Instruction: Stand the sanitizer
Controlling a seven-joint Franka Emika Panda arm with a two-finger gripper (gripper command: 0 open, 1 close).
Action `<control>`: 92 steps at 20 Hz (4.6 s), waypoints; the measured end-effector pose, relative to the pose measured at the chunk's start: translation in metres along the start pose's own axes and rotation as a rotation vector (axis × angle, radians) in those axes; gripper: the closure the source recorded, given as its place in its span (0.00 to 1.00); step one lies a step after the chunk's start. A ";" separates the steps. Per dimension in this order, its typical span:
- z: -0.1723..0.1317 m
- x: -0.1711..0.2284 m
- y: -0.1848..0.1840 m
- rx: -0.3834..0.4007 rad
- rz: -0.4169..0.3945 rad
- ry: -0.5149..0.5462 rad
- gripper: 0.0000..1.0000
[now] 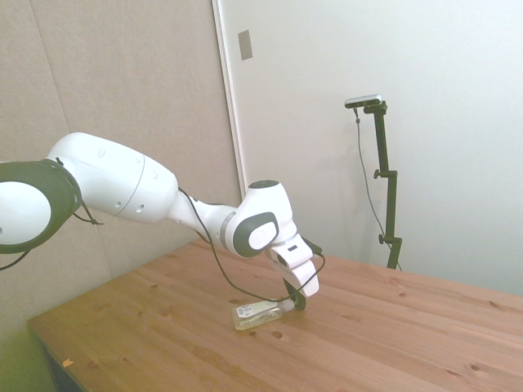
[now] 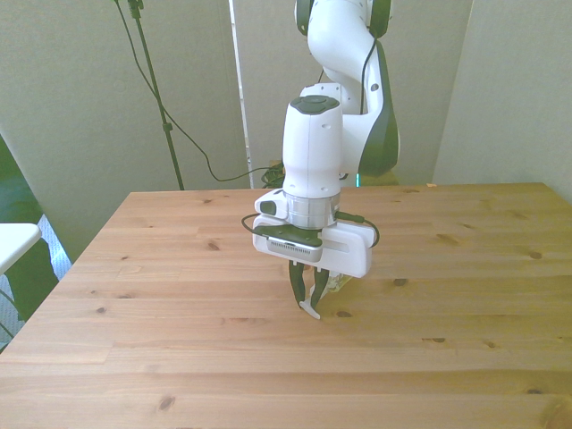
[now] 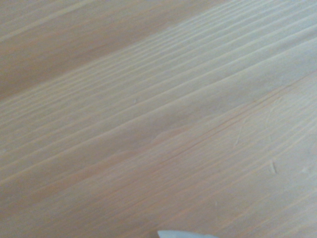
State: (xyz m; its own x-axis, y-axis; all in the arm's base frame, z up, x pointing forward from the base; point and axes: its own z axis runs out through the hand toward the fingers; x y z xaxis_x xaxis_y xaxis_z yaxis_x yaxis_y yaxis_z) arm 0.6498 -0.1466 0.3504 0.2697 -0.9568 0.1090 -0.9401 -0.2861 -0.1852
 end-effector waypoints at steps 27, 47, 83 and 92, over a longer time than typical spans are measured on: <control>-0.139 -0.065 -0.023 0.397 0.120 0.716 1.00; -0.073 -0.091 -0.010 0.436 0.196 0.897 0.00; -0.131 -0.141 0.101 0.136 -0.109 0.333 0.00; -0.207 -0.092 0.146 0.015 -0.338 0.073 0.00</control>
State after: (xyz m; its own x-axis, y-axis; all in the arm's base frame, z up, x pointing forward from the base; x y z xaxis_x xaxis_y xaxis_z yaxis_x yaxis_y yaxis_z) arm 0.4451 -0.0897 0.5153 0.5496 -0.8013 0.2364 -0.7967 -0.5878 -0.1405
